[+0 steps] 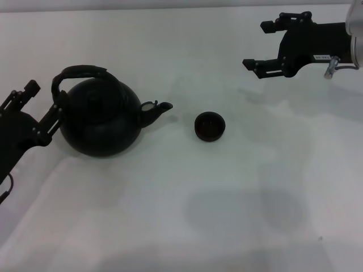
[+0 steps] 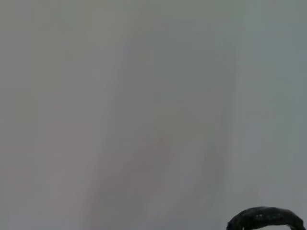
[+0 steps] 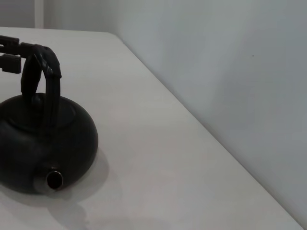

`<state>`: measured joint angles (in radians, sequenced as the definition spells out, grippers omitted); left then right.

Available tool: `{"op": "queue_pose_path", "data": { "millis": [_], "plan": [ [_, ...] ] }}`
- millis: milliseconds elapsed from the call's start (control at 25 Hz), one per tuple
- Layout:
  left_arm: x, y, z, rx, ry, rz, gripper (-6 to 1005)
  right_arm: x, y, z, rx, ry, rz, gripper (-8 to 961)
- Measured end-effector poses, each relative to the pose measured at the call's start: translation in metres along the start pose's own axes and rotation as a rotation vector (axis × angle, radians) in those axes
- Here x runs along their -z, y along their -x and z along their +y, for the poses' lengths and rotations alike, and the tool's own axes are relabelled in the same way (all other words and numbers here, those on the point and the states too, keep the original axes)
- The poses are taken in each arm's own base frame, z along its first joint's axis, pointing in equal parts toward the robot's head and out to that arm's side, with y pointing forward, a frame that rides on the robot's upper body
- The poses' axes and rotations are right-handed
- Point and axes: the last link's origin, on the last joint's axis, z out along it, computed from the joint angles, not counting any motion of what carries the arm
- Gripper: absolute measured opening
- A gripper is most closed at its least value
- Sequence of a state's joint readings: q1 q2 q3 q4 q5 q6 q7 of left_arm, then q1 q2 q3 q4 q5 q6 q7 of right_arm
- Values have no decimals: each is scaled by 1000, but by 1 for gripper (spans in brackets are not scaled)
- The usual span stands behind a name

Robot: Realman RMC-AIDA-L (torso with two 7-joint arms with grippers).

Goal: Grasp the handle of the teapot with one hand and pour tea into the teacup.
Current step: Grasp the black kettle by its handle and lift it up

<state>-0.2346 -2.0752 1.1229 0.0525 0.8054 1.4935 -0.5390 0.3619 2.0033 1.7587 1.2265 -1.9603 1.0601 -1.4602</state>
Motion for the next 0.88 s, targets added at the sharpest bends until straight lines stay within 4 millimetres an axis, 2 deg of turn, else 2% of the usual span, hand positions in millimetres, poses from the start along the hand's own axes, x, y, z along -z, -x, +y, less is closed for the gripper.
{"op": "queue_pose_path", "data": {
  "millis": [520, 880],
  "plan": [
    [-20, 3, -2, 54, 10, -51, 677, 0, 1, -1, 13, -7, -4, 852],
    [-20, 7, 2, 70, 8, -60, 627, -1, -2, -5, 7, -30, 0, 851]
  ]
}}
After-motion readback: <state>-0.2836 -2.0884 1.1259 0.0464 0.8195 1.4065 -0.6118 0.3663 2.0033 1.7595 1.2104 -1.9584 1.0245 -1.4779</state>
